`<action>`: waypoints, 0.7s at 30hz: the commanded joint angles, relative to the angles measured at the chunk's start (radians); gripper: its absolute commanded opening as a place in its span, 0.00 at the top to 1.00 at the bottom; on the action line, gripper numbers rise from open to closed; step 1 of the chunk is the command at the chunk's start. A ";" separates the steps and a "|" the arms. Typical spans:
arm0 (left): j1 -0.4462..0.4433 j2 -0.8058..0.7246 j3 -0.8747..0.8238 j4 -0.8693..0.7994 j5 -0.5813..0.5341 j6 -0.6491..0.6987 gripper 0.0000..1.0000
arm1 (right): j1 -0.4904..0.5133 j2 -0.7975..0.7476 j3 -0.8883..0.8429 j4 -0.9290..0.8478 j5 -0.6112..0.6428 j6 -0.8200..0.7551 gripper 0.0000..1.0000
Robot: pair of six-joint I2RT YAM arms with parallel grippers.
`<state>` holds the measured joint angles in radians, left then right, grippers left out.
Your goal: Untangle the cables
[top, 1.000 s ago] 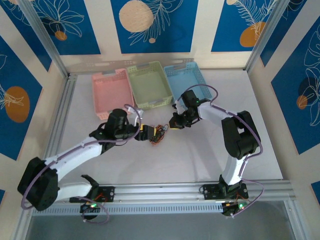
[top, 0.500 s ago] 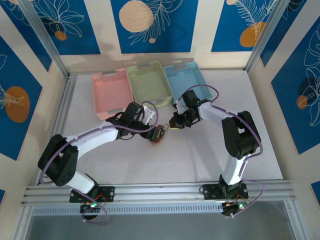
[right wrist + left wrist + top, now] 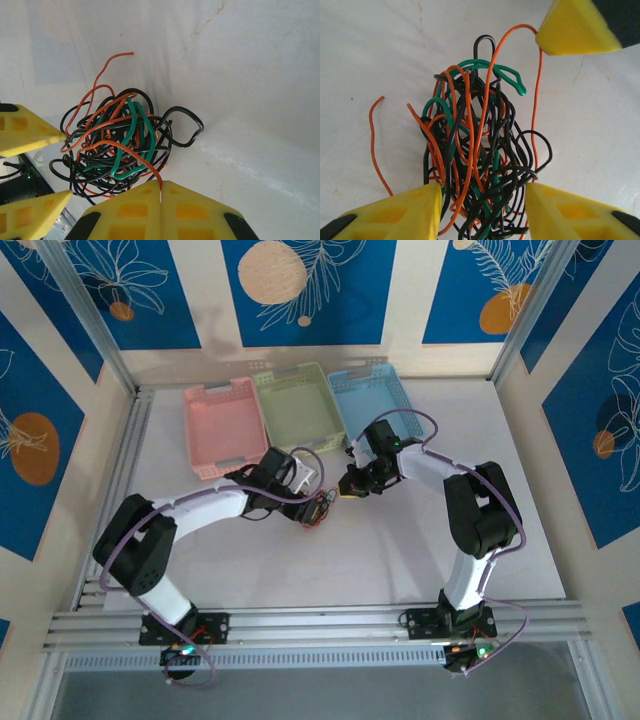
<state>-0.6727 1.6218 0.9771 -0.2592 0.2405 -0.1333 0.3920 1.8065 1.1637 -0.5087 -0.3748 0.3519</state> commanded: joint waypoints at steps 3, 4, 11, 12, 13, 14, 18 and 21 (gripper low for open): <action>-0.011 0.003 0.007 -0.010 -0.001 0.006 0.60 | -0.007 -0.027 -0.004 -0.007 -0.038 0.010 1.00; -0.011 -0.004 0.002 -0.006 -0.001 0.002 0.62 | -0.005 -0.027 -0.004 -0.008 -0.038 0.010 1.00; -0.011 -0.052 -0.044 0.022 0.004 -0.017 0.74 | -0.006 -0.028 -0.006 -0.008 -0.039 0.009 1.00; -0.011 -0.059 -0.058 0.033 0.006 -0.025 0.78 | -0.006 -0.029 -0.006 -0.008 -0.038 0.010 1.00; -0.012 -0.067 -0.068 0.040 0.006 -0.030 0.81 | -0.005 -0.030 -0.007 -0.006 -0.038 0.010 1.00; -0.011 -0.076 -0.077 0.044 0.005 -0.037 0.85 | -0.006 -0.031 -0.007 -0.006 -0.039 0.010 1.00; -0.013 -0.125 -0.122 0.057 -0.008 -0.060 0.96 | -0.006 -0.031 -0.007 -0.006 -0.036 0.009 1.00; -0.012 -0.170 -0.159 0.074 -0.017 -0.080 1.00 | -0.006 -0.034 -0.010 -0.002 -0.032 0.012 1.00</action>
<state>-0.6754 1.5040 0.8501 -0.1986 0.2363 -0.1852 0.3904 1.8065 1.1637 -0.5083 -0.3862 0.3519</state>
